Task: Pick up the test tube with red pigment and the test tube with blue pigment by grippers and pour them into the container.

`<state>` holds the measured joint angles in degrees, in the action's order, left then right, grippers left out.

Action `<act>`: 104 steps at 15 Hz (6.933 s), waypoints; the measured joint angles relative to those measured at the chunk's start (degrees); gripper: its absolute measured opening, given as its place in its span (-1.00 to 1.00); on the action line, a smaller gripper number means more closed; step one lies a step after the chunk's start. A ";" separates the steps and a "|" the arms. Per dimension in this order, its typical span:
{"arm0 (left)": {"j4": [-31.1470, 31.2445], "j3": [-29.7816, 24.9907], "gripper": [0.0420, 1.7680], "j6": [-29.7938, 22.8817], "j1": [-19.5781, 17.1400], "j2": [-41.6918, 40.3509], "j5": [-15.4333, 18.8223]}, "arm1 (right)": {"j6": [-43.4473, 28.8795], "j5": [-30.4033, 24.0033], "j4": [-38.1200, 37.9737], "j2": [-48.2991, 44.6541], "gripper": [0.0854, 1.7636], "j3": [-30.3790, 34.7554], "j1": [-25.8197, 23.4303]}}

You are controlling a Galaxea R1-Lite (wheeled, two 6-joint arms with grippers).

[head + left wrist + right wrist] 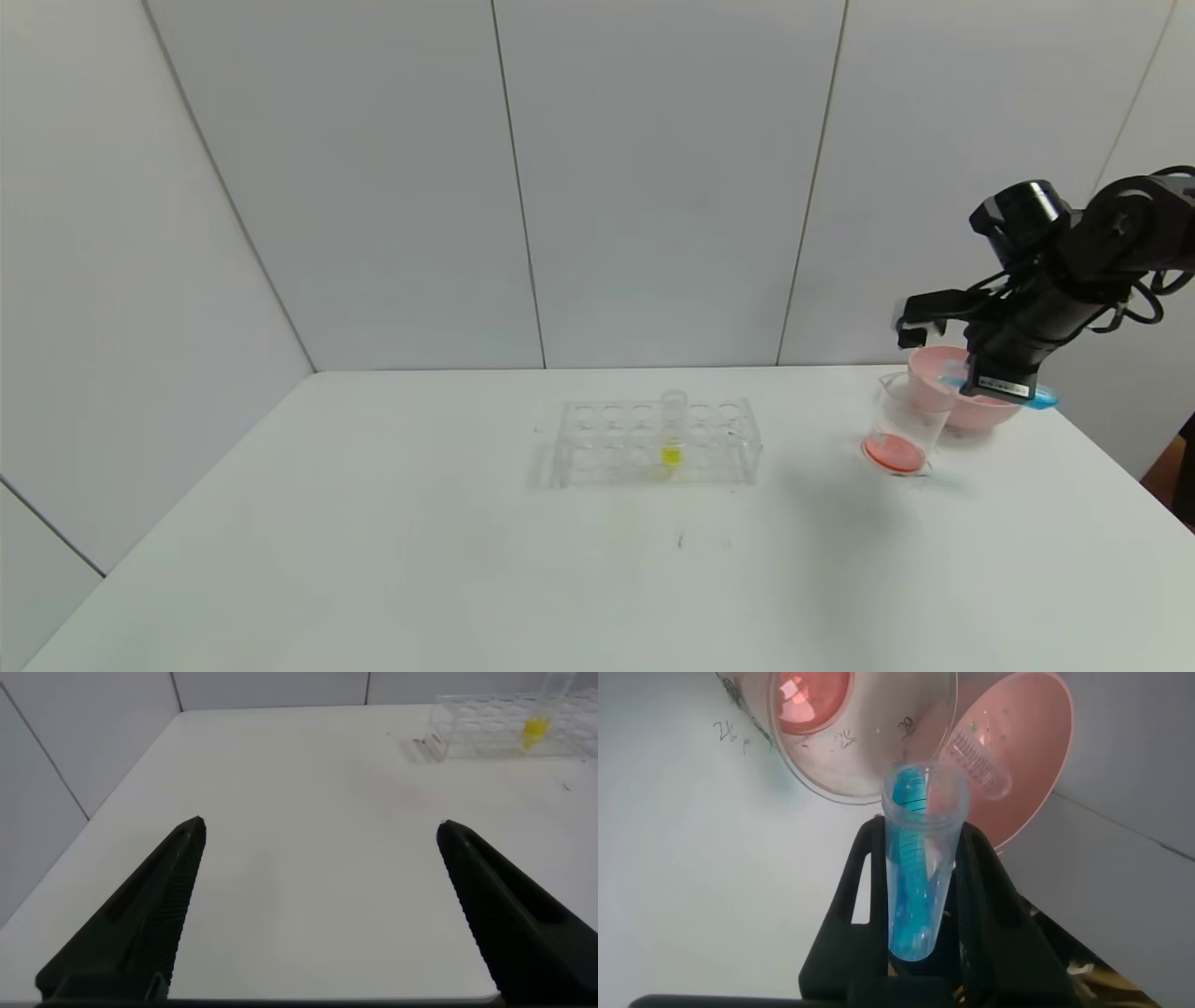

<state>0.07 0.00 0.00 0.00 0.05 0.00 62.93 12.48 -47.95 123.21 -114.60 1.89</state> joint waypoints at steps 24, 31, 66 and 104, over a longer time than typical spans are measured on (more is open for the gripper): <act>0.00 0.00 1.00 0.00 0.00 0.00 0.02 | 11.43 12.28 0.66 -0.41 -0.52 0.05 4.01; 0.00 0.00 1.00 0.00 0.00 0.00 0.00 | 12.04 16.14 -1.89 -1.35 -0.52 0.09 5.99; -0.02 0.00 1.00 0.00 0.00 0.00 0.00 | -59.70 -44.51 90.45 -9.01 -0.52 42.80 -11.17; 0.00 0.00 1.00 0.00 0.00 0.00 0.00 | -64.78 -37.04 107.86 8.94 0.68 40.57 -14.31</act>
<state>0.07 0.00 0.00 0.00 0.05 0.00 -1.85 -24.55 59.92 132.15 -74.03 -12.42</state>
